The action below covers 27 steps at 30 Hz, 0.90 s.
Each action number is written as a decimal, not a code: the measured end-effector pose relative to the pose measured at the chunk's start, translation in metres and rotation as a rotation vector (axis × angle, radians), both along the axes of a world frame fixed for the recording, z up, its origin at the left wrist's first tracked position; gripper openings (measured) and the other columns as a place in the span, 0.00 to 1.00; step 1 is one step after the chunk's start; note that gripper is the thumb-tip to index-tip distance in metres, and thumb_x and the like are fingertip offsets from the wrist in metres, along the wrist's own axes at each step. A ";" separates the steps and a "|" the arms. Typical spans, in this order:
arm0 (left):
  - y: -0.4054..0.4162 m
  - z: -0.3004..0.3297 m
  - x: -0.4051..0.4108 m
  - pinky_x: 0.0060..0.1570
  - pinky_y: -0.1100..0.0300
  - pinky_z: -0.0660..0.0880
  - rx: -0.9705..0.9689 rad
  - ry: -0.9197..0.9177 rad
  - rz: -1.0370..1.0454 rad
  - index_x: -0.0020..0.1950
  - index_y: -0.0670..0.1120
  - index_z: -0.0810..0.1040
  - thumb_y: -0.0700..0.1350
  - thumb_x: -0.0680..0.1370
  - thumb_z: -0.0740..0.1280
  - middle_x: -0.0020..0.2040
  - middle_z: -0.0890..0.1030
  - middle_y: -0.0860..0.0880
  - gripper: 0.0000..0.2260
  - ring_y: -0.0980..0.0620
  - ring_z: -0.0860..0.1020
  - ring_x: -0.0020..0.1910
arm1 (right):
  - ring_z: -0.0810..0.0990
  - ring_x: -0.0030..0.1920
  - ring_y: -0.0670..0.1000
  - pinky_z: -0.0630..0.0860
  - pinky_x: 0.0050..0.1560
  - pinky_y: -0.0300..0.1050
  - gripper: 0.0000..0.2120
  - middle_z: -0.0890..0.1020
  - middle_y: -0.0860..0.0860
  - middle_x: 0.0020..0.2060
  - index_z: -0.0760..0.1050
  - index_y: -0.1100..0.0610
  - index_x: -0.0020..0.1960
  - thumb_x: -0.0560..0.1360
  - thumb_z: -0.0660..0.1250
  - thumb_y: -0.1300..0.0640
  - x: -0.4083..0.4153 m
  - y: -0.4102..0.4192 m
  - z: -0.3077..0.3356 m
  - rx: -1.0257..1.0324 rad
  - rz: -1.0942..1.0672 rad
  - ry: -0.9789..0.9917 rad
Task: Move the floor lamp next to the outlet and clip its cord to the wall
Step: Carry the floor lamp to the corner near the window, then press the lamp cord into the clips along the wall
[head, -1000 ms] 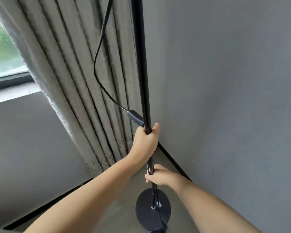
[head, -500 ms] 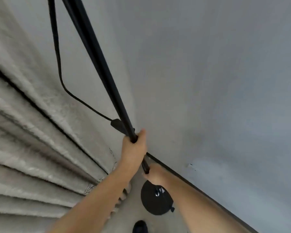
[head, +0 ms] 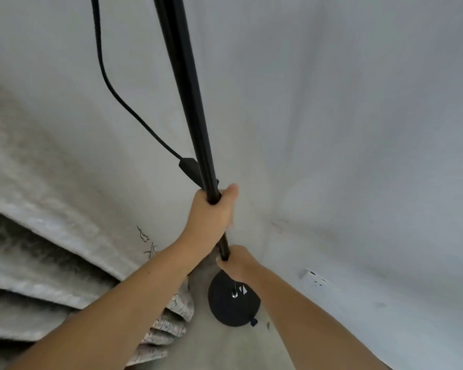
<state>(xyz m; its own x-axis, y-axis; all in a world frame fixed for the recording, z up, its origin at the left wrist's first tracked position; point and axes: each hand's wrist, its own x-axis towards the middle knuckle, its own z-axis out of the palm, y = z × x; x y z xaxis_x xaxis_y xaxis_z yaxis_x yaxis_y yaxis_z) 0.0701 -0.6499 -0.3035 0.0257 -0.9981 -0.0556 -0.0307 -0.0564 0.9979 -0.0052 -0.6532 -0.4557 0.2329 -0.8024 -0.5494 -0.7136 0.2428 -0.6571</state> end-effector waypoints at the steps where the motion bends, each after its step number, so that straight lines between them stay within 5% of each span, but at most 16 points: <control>1: -0.002 -0.005 -0.001 0.24 0.63 0.61 -0.011 0.004 -0.008 0.17 0.52 0.58 0.43 0.78 0.61 0.16 0.59 0.57 0.29 0.57 0.59 0.17 | 0.73 0.34 0.52 0.69 0.36 0.44 0.16 0.70 0.49 0.29 0.65 0.52 0.32 0.77 0.61 0.54 0.000 -0.002 -0.005 -0.008 -0.016 -0.013; 7: -0.018 -0.011 -0.002 0.21 0.66 0.61 -0.133 0.092 0.043 0.15 0.53 0.60 0.41 0.76 0.61 0.16 0.60 0.57 0.28 0.57 0.58 0.16 | 0.78 0.42 0.55 0.72 0.40 0.43 0.11 0.79 0.58 0.41 0.76 0.61 0.48 0.76 0.62 0.53 0.000 -0.018 -0.025 -0.183 0.030 -0.028; 10: -0.017 -0.027 -0.002 0.26 0.65 0.68 -0.361 0.066 0.135 0.25 0.54 0.65 0.46 0.76 0.63 0.21 0.64 0.57 0.19 0.57 0.63 0.21 | 0.75 0.34 0.49 0.72 0.33 0.40 0.13 0.77 0.51 0.35 0.71 0.56 0.38 0.77 0.61 0.49 -0.005 -0.020 -0.038 -0.304 0.086 -0.077; 13: -0.006 -0.080 -0.003 0.34 0.69 0.70 -0.602 -0.082 0.329 0.39 0.51 0.67 0.49 0.77 0.64 0.32 0.68 0.55 0.09 0.60 0.68 0.30 | 0.79 0.35 0.53 0.75 0.34 0.46 0.17 0.80 0.53 0.35 0.73 0.56 0.46 0.77 0.59 0.42 -0.013 -0.015 -0.066 -0.624 0.160 0.058; 15: 0.005 -0.128 0.002 0.36 0.70 0.69 -0.736 -0.110 0.504 0.41 0.52 0.67 0.45 0.78 0.63 0.34 0.68 0.55 0.07 0.62 0.68 0.32 | 0.79 0.33 0.54 0.68 0.26 0.43 0.18 0.82 0.53 0.35 0.73 0.56 0.50 0.77 0.58 0.41 -0.024 -0.010 -0.098 -0.936 0.187 0.178; 18: 0.025 -0.205 0.004 0.34 0.68 0.69 -0.805 -0.061 0.589 0.42 0.55 0.68 0.46 0.78 0.62 0.35 0.70 0.55 0.07 0.62 0.69 0.32 | 0.73 0.32 0.51 0.54 0.25 0.36 0.12 0.81 0.52 0.30 0.76 0.56 0.40 0.76 0.62 0.49 -0.053 -0.001 -0.146 -1.210 0.201 0.185; 20: 0.040 -0.248 -0.007 0.30 0.59 0.68 -0.774 -0.061 0.416 0.42 0.56 0.70 0.51 0.78 0.60 0.33 0.70 0.51 0.05 0.53 0.69 0.30 | 0.72 0.40 0.50 0.68 0.33 0.40 0.11 0.83 0.51 0.39 0.80 0.56 0.41 0.76 0.63 0.52 -0.076 0.005 -0.174 -1.127 0.252 0.183; 23: 0.045 -0.281 -0.036 0.28 0.52 0.67 -0.686 -0.183 0.125 0.40 0.54 0.71 0.55 0.79 0.57 0.29 0.68 0.45 0.10 0.44 0.67 0.28 | 0.74 0.59 0.57 0.73 0.60 0.55 0.14 0.80 0.54 0.59 0.83 0.57 0.47 0.76 0.61 0.51 -0.116 0.020 -0.194 -0.538 0.334 0.368; 25: 0.036 -0.289 -0.053 0.31 0.60 0.70 -0.606 -0.200 0.045 0.40 0.53 0.72 0.52 0.80 0.55 0.29 0.70 0.50 0.12 0.52 0.69 0.28 | 0.75 0.60 0.58 0.74 0.59 0.53 0.16 0.79 0.56 0.60 0.82 0.58 0.45 0.76 0.60 0.49 -0.139 0.032 -0.197 -0.283 0.368 0.403; 27: 0.018 -0.295 -0.067 0.36 0.71 0.71 -0.514 -0.188 0.010 0.42 0.52 0.73 0.48 0.81 0.54 0.33 0.72 0.52 0.12 0.61 0.72 0.31 | 0.79 0.48 0.53 0.73 0.43 0.41 0.15 0.81 0.51 0.46 0.81 0.56 0.42 0.77 0.60 0.49 -0.157 0.038 -0.189 -0.228 0.291 0.282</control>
<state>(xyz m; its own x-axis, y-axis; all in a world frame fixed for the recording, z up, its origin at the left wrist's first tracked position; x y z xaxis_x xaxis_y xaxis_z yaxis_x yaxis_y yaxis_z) 0.0035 -0.6314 -0.5985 -0.0027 -0.8950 0.4460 -0.2134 0.4363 0.8742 -0.1624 -0.6154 -0.6443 0.3331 -0.8333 -0.4412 -0.8892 -0.1220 -0.4409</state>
